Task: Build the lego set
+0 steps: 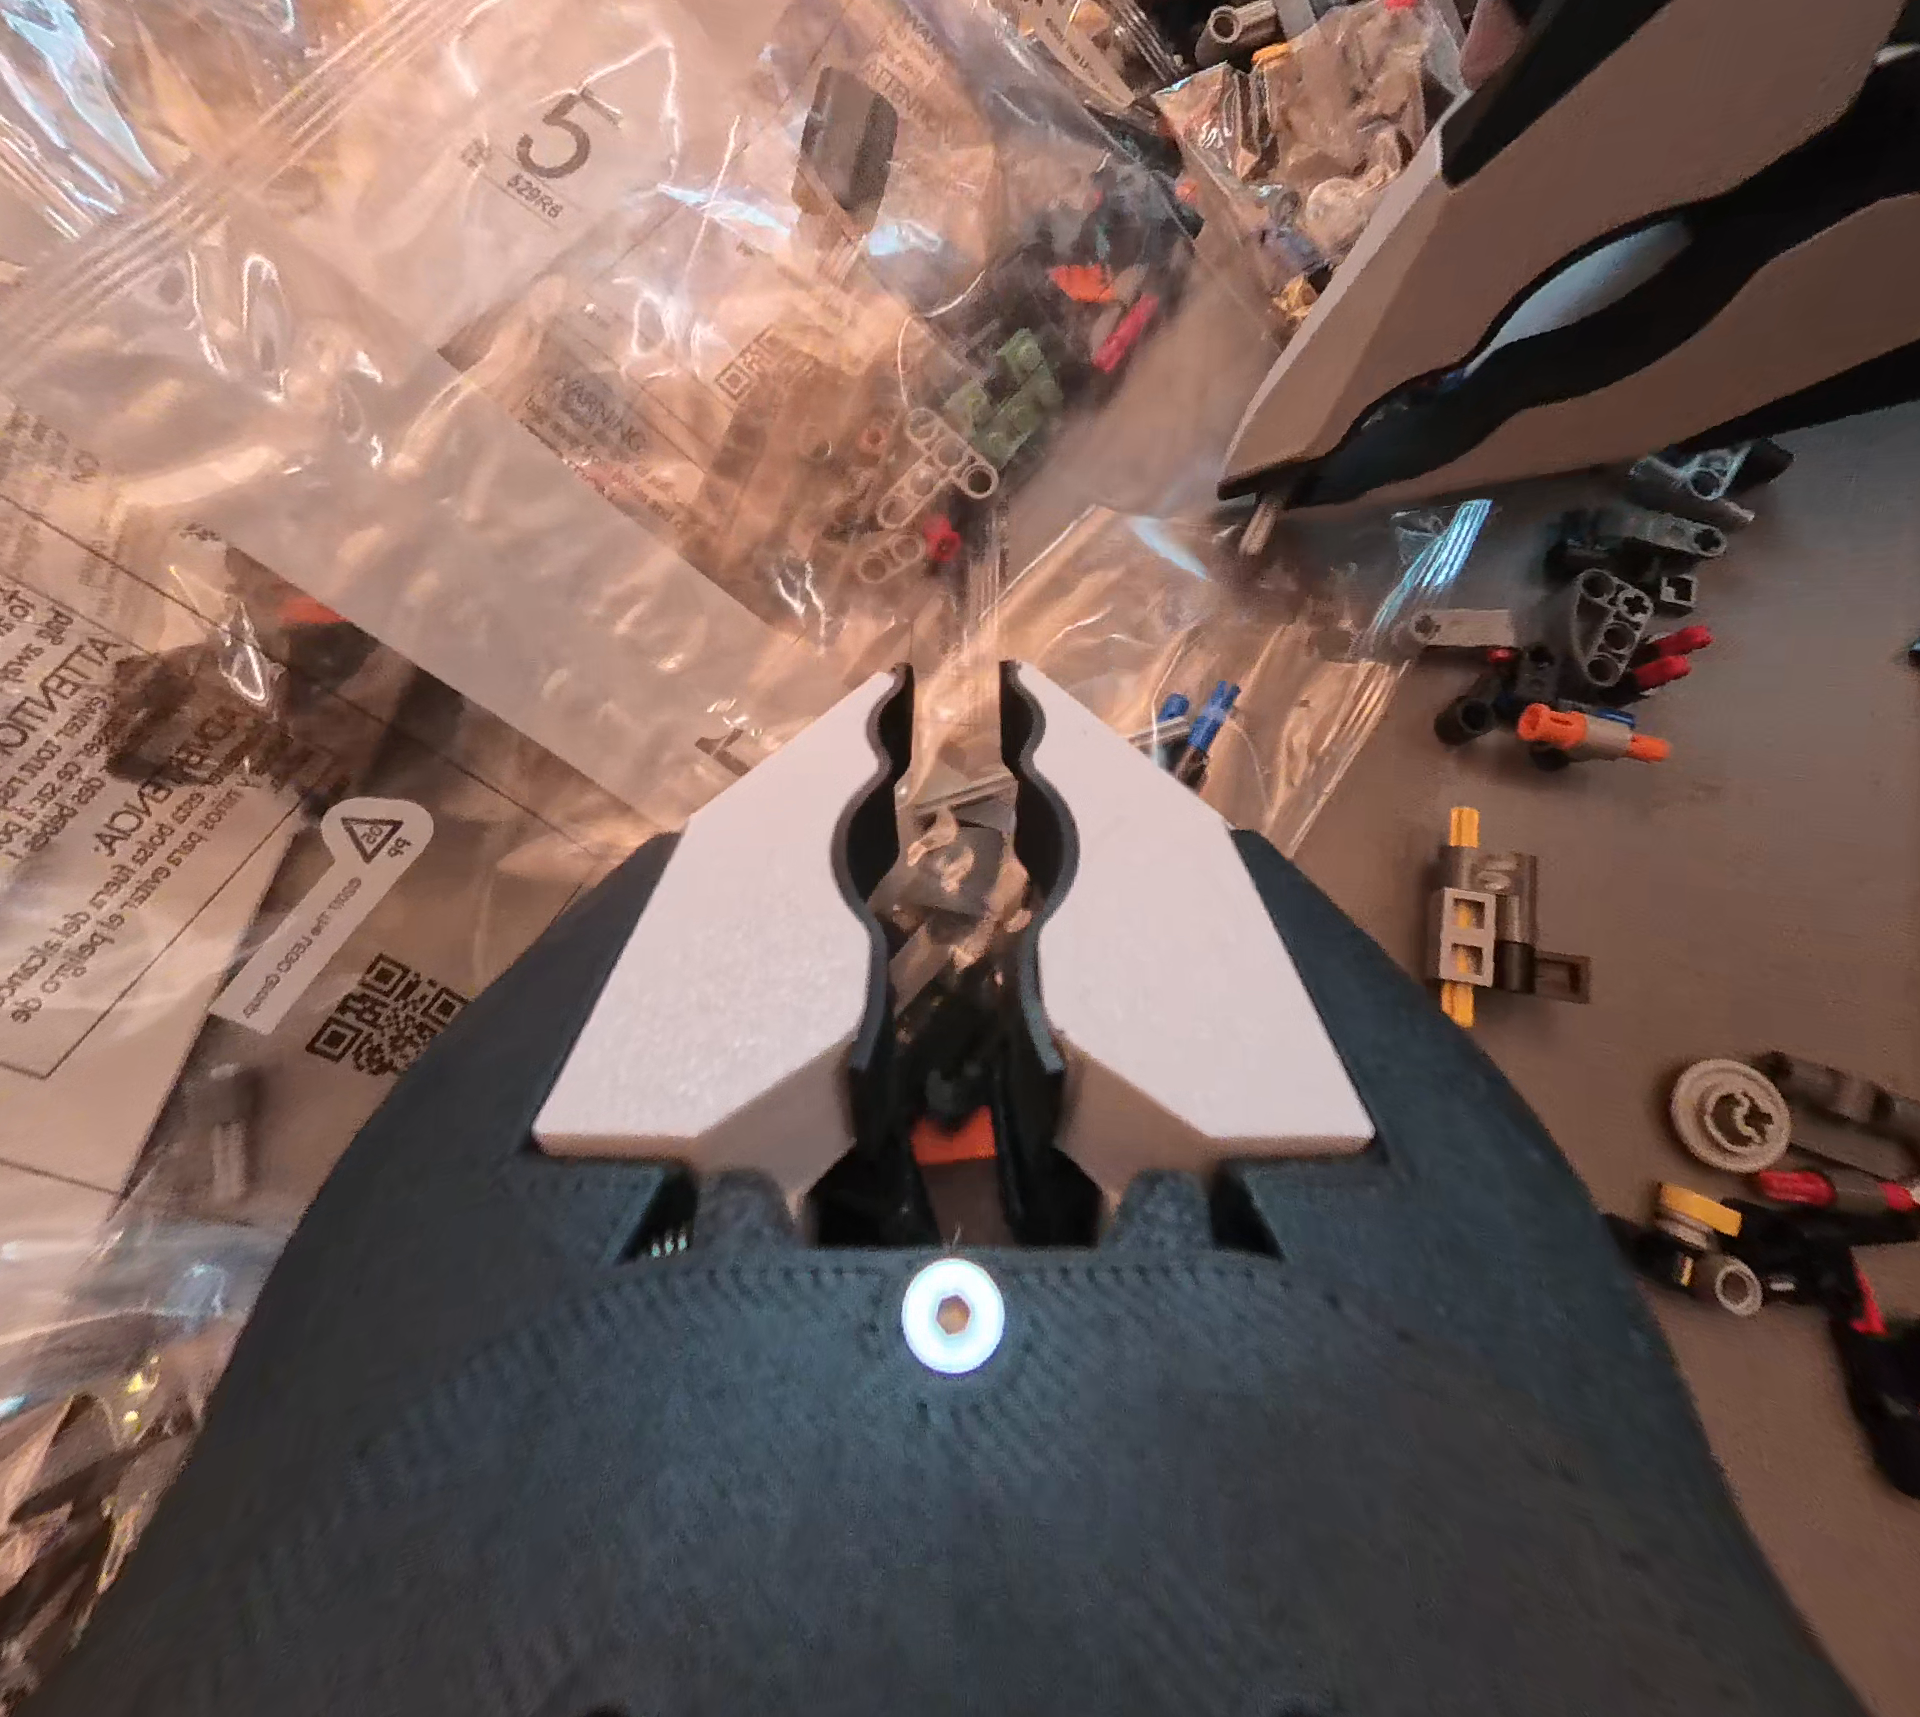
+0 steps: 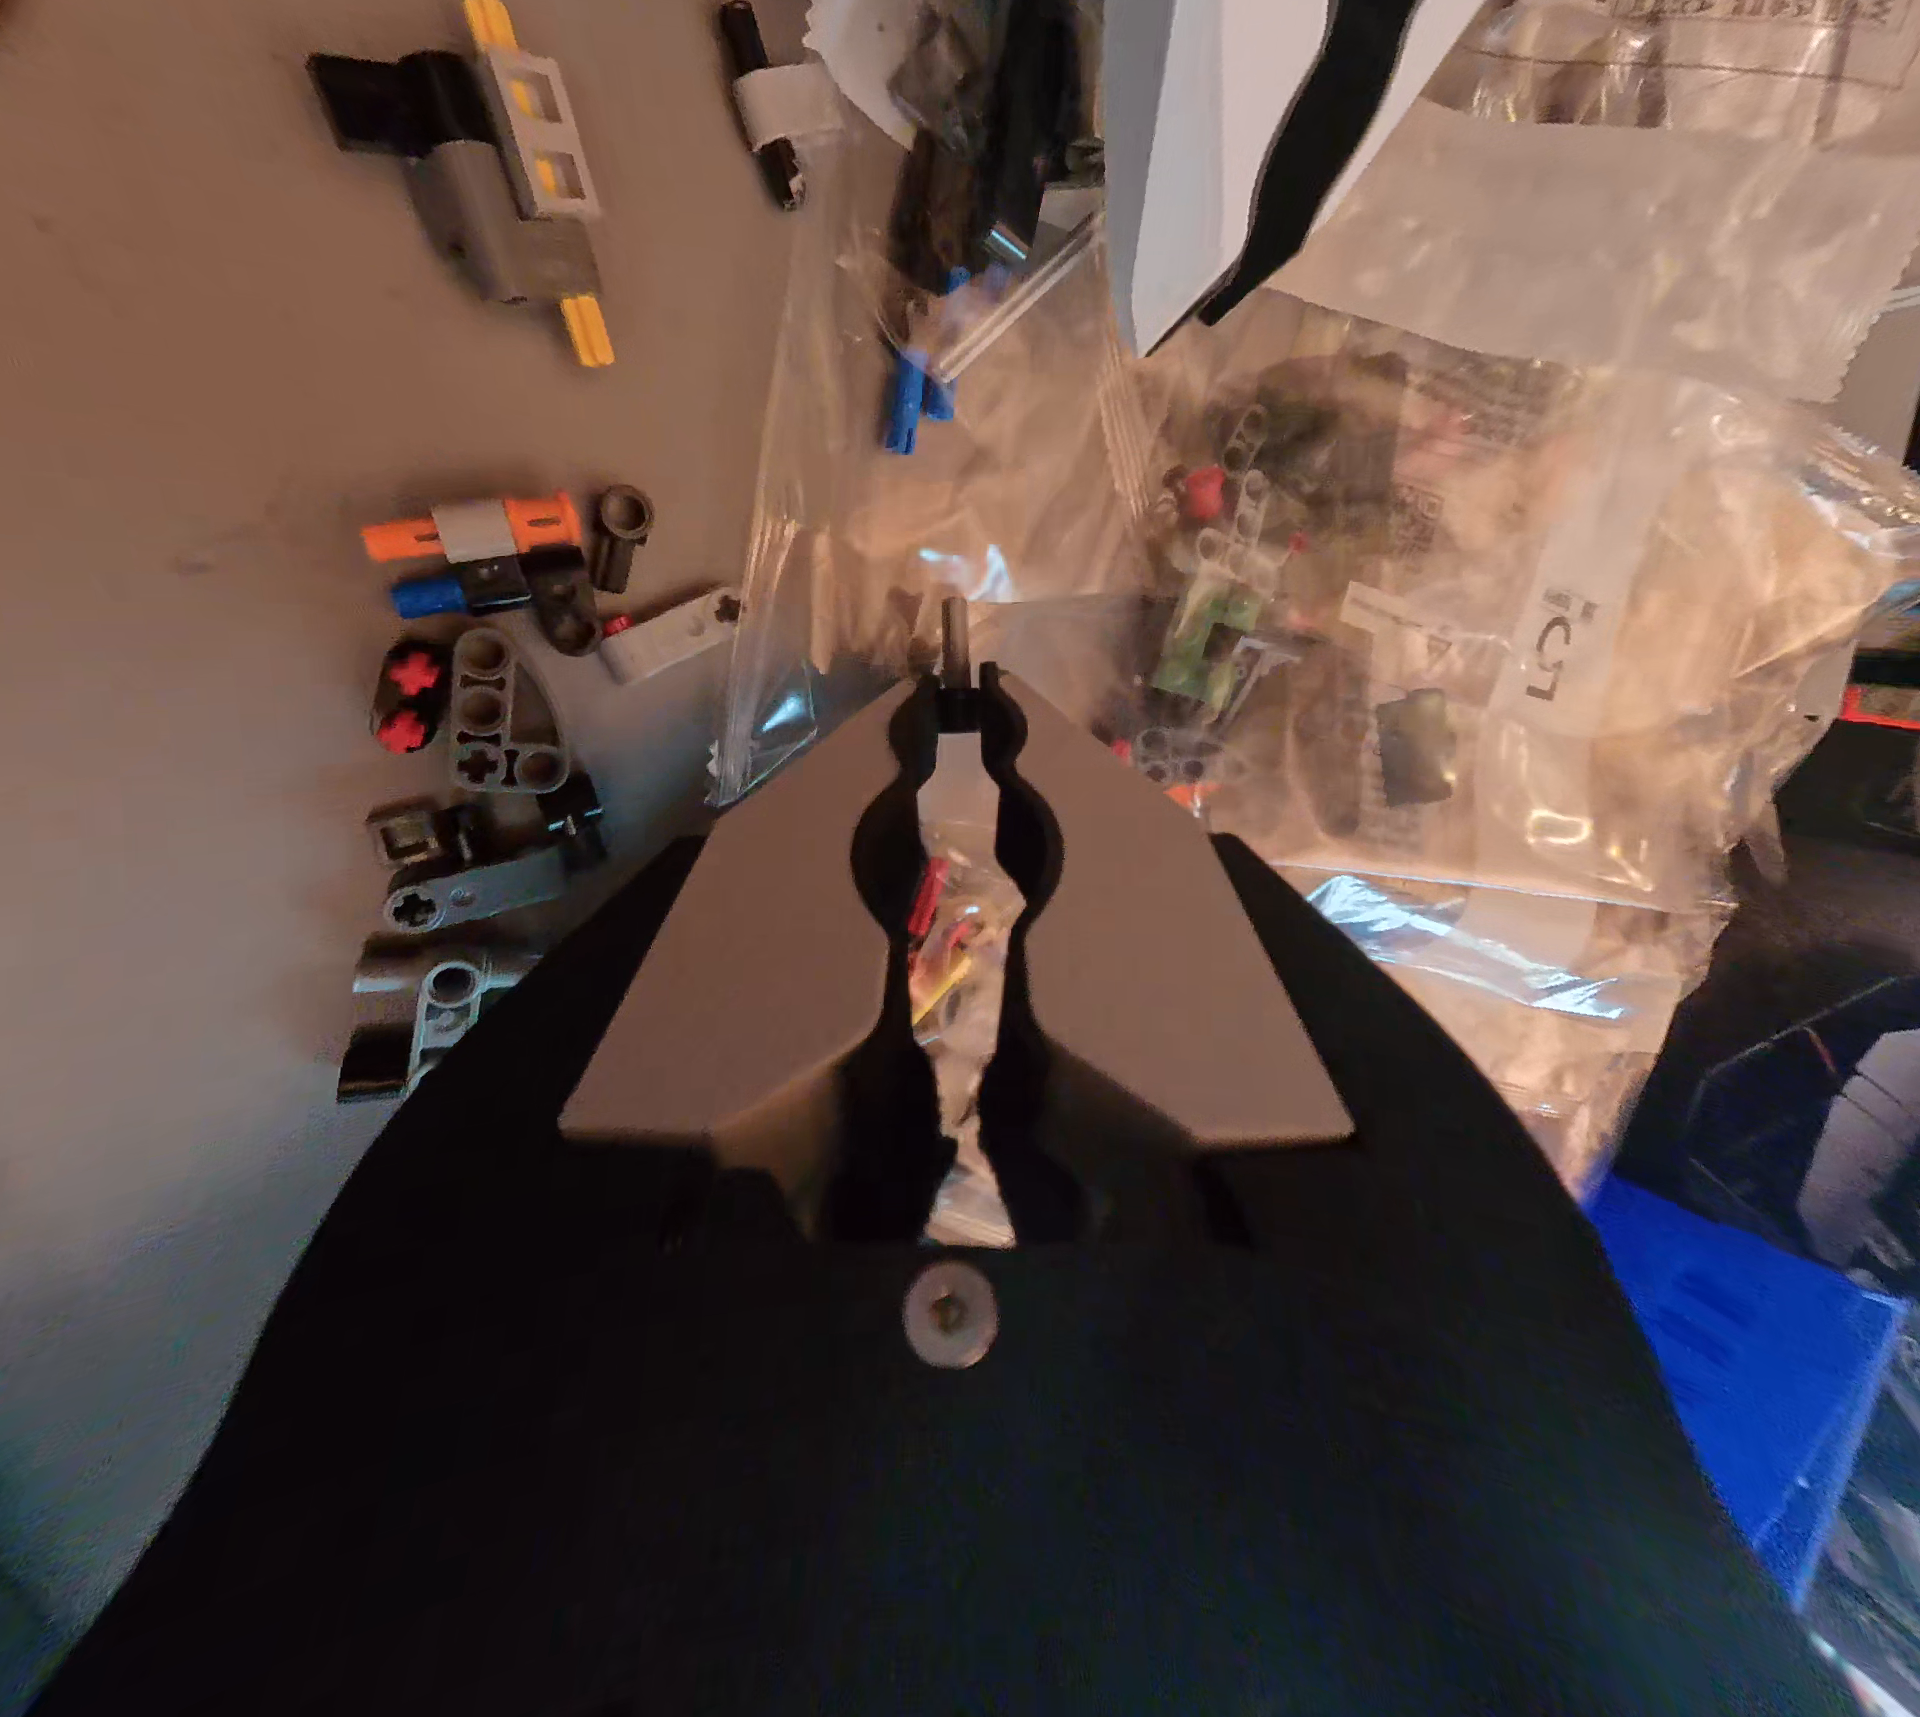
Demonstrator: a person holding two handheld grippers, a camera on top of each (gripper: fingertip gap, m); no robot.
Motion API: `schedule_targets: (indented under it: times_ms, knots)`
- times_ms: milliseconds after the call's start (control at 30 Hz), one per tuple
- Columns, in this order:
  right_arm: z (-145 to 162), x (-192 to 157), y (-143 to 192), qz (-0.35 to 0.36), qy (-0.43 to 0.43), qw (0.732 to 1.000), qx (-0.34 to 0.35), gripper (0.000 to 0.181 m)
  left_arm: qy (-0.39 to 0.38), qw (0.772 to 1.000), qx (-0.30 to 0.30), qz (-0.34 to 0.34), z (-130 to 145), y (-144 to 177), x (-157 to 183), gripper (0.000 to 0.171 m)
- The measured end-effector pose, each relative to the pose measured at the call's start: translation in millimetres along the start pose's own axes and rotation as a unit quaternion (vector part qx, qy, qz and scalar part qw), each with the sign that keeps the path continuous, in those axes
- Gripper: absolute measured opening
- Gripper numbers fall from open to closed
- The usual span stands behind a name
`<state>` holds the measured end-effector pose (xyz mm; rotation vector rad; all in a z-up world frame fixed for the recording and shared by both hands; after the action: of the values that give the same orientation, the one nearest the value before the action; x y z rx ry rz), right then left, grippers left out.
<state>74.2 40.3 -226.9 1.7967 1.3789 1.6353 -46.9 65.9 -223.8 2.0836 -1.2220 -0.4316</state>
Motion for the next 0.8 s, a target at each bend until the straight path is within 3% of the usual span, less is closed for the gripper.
schedule_targets:
  times_ms: [800]
  knots:
    - [-24,6,-7,-0.037,-0.088,0.989,0.109,0.005,0.008,0.999,0.002,0.034,-1,-4,8,0.028]
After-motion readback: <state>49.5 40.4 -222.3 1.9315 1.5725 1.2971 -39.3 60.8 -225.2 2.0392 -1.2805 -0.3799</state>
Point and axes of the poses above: each gripper's, where its closed fingertips meet, y back along the fingers, z out of its underside, x = y × z across the jaws, the point moved 6 cm from there along y, back along the fingers, and after that the axes turned 5 degrees about z, right-handed, at the moved point
